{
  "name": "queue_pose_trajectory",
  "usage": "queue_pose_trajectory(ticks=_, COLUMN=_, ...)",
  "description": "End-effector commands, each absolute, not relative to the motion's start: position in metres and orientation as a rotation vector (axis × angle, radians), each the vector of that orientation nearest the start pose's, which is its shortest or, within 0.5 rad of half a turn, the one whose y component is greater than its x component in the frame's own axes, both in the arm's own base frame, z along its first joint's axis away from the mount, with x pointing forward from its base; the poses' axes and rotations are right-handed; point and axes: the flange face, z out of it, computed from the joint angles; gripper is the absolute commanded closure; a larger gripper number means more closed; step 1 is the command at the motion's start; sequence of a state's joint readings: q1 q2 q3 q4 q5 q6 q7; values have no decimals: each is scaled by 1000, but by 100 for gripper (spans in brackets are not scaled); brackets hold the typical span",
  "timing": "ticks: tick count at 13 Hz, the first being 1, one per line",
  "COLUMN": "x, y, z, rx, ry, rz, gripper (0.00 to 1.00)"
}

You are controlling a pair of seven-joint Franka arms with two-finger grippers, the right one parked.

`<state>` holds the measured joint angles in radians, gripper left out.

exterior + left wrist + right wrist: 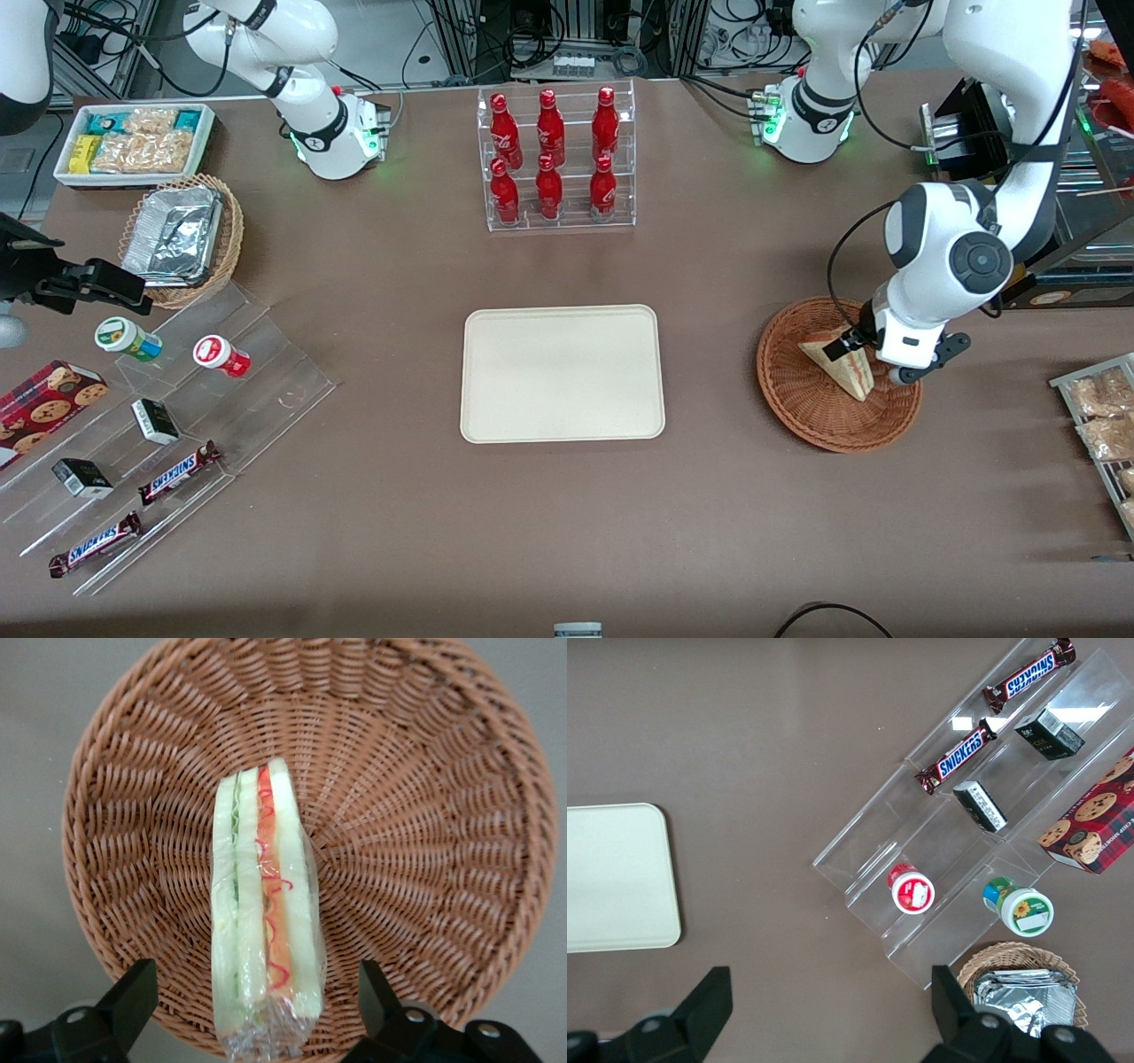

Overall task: Place sandwich from basket to tray
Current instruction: 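Close the left gripper on the sandwich's wrapped end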

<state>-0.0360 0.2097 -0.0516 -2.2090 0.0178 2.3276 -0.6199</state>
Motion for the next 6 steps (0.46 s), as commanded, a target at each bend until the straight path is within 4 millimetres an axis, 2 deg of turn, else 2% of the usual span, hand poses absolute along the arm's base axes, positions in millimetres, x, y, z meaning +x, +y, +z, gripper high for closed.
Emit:
queue_pose_trajectory(ticks=1, x=540, y=-49, z=266, rx=-2994, ry=-830, rz=144, gripper=0)
queue_pose_trajectory(ticks=4, x=541, y=-49, z=244, rx=-2980, ry=-871, rz=156, gripper=1)
queue_pose_trajectory(ticks=5, x=541, y=-49, z=240, rx=-2972, ry=-905, rz=147, gripper=5)
queue_pose_trajectory(ticks=6, x=540, y=-50, z=234, rx=-2954, ry=-945, rz=159, gripper=22)
